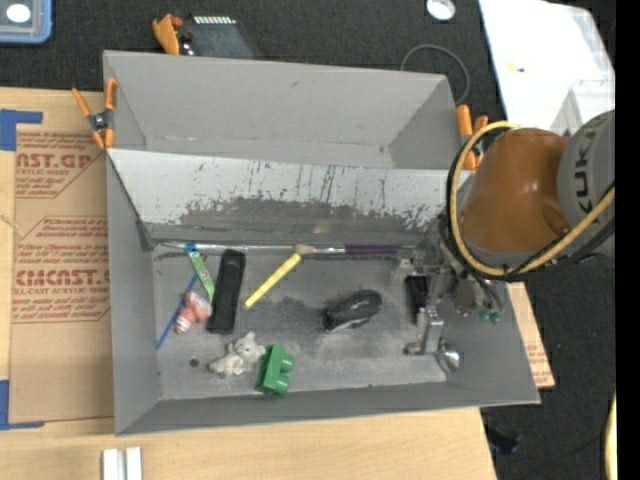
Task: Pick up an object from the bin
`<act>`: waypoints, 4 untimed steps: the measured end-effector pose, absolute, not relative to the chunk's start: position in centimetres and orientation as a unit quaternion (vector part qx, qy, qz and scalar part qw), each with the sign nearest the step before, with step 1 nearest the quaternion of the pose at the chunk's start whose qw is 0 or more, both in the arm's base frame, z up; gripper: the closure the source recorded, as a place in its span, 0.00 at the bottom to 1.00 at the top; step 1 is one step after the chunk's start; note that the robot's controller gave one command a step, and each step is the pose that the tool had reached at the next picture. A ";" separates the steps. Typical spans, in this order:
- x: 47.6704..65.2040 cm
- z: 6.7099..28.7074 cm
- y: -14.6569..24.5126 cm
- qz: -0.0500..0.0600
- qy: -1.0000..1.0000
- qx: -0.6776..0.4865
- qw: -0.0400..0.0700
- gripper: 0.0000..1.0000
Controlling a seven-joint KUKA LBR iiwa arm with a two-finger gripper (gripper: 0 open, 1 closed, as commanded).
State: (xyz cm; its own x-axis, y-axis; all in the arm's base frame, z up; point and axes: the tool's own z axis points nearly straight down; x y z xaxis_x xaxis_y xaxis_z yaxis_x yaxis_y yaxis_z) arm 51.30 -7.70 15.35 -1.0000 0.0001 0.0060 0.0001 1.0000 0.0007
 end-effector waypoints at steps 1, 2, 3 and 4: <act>51.5 15.7 -7.7 0.000 -1.000 0.001 -0.001 0.00; 54.3 10.7 -4.6 0.001 -0.998 0.069 -0.005 0.00; 54.7 8.8 -2.9 0.000 -0.995 0.103 0.001 0.00; 54.0 10.0 0.2 -0.002 -0.996 0.085 -0.002 0.00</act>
Offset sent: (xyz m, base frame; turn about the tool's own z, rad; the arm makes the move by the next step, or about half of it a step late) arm 0.0427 0.0517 -0.0835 -0.2266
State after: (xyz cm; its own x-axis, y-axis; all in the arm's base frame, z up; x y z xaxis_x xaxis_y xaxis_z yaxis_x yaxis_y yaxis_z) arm 54.03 0.25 10.01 -0.9855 -0.1694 -0.0049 -0.1695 0.9855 0.0033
